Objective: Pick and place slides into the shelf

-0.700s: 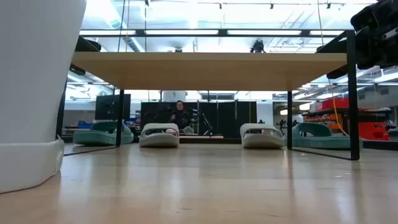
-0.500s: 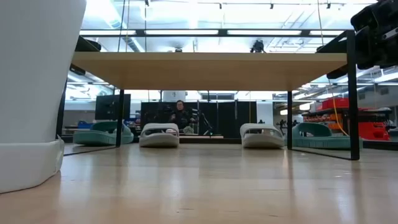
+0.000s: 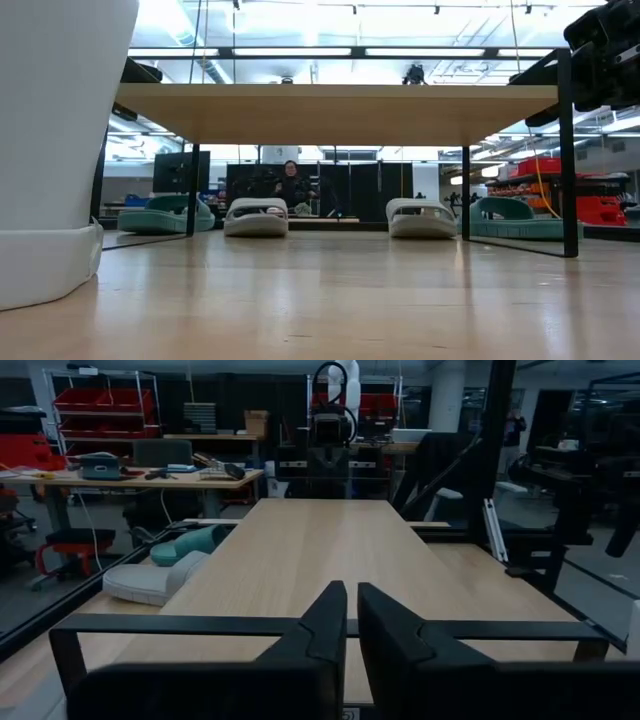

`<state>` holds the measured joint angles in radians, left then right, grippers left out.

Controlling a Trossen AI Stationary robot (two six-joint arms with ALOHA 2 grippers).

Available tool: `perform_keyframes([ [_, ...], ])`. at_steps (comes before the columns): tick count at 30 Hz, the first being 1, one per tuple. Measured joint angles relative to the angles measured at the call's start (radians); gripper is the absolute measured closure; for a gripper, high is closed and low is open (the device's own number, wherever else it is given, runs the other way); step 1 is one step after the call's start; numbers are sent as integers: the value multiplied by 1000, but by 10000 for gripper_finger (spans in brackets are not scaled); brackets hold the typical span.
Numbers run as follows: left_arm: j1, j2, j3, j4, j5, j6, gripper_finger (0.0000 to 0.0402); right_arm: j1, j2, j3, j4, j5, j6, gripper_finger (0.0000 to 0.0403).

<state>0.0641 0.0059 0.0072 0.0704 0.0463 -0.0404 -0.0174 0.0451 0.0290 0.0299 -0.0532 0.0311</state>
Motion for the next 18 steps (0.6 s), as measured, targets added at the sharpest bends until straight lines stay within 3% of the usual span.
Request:
perform_keyframes([
  [18,0,0,0,0,0,0,369,0,0,0,0,0,0,389],
])
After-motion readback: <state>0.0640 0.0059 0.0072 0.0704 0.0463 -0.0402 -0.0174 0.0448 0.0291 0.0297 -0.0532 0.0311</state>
